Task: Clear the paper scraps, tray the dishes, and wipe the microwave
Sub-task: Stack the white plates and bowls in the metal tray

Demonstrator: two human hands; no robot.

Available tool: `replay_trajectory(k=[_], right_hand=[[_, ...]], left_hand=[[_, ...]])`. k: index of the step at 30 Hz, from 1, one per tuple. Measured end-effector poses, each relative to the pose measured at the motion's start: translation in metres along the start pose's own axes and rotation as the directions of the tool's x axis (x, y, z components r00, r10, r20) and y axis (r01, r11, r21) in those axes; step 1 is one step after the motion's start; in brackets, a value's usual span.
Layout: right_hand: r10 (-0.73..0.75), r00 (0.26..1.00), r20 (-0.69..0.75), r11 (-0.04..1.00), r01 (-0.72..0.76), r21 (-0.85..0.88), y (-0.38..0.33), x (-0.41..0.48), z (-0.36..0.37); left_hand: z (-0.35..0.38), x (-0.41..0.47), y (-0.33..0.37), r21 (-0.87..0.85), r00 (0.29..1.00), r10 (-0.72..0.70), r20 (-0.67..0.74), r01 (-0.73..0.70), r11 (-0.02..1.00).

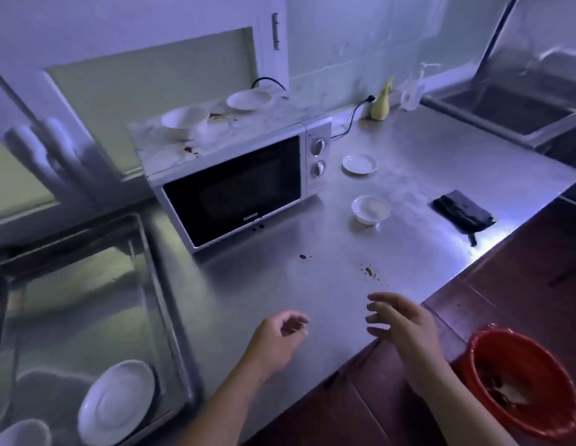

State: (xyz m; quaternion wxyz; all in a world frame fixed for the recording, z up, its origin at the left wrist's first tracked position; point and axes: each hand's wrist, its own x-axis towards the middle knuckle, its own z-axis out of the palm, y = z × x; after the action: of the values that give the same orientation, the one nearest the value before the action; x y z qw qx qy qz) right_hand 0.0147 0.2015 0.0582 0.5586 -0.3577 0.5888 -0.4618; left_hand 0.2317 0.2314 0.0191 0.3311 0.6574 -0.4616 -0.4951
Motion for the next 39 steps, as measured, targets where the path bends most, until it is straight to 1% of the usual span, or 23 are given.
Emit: replay_trajectory(k=[3,7,10,14,16,20,23,25,27,29,32,35,38,39], right_hand=[[-0.009,0.999,-0.047,0.999,0.010,0.034,-0.010,0.024,-0.059],[-0.003,0.997,-0.071,0.996,0.010,0.086,-0.023,0.044,-0.113],[-0.018,0.994,-0.109,0.996,0.027,0.086,-0.033,0.071,-0.145],[0.025,0.988,-0.150,0.995,-0.010,0.099,-0.045,0.117,-0.178],[0.023,0.988,-0.152,0.996,-0.011,0.084,-0.054,0.142,-0.191],[0.000,0.990,-0.142,0.998,-0.009,-0.058,-0.078,0.205,-0.212],[0.017,0.994,-0.110,0.991,-0.032,-0.132,-0.098,0.251,-0.221],[0.001,0.997,-0.075,0.985,-0.014,-0.173,-0.110,0.277,-0.225],[0.002,0.999,-0.050,0.981,-0.012,-0.195,-0.120,0.301,-0.226],[0.034,0.999,-0.037,0.977,-0.041,-0.207,-0.126,0.322,-0.225],[0.076,0.995,0.066,0.954,-0.053,-0.296,-0.129,0.356,-0.219],[0.128,0.973,0.189,0.921,-0.046,-0.386,-0.131,0.406,-0.203],[0.157,0.936,0.315,0.871,0.019,-0.492,-0.128,0.471,-0.177],[0.172,0.924,0.342,0.853,0.034,-0.521,-0.127,0.492,-0.165]], left_hand=[[0.057,0.023,0.023,0.020,1.000,-0.020,0.009,0.020,1.000],[0.103,0.049,0.050,0.093,0.998,-0.053,0.041,0.049,0.994],[0.127,0.093,0.071,0.182,0.998,-0.065,0.025,0.059,0.982],[0.157,0.165,0.101,0.292,0.998,-0.065,-0.006,0.064,0.954],[0.171,0.208,0.115,0.396,0.998,-0.063,-0.024,0.067,0.916],[0.191,0.300,0.143,0.588,0.995,-0.058,-0.081,0.095,0.804],[0.201,0.356,0.159,0.708,0.987,-0.089,-0.137,0.160,0.688],[0.206,0.382,0.166,0.743,0.975,-0.175,-0.139,0.219,0.632],[0.211,0.398,0.169,0.763,0.961,-0.236,-0.142,0.258,0.592],[0.214,0.406,0.171,0.773,0.953,-0.251,-0.171,0.288,0.566],[0.218,0.411,0.169,0.794,0.936,-0.286,-0.204,0.329,0.512],[0.220,0.412,0.166,0.772,0.921,-0.312,-0.234,0.371,0.516],[0.221,0.401,0.165,0.687,0.888,-0.387,-0.249,0.444,0.575],[0.224,0.393,0.165,0.666,0.871,-0.418,-0.258,0.474,0.576]])
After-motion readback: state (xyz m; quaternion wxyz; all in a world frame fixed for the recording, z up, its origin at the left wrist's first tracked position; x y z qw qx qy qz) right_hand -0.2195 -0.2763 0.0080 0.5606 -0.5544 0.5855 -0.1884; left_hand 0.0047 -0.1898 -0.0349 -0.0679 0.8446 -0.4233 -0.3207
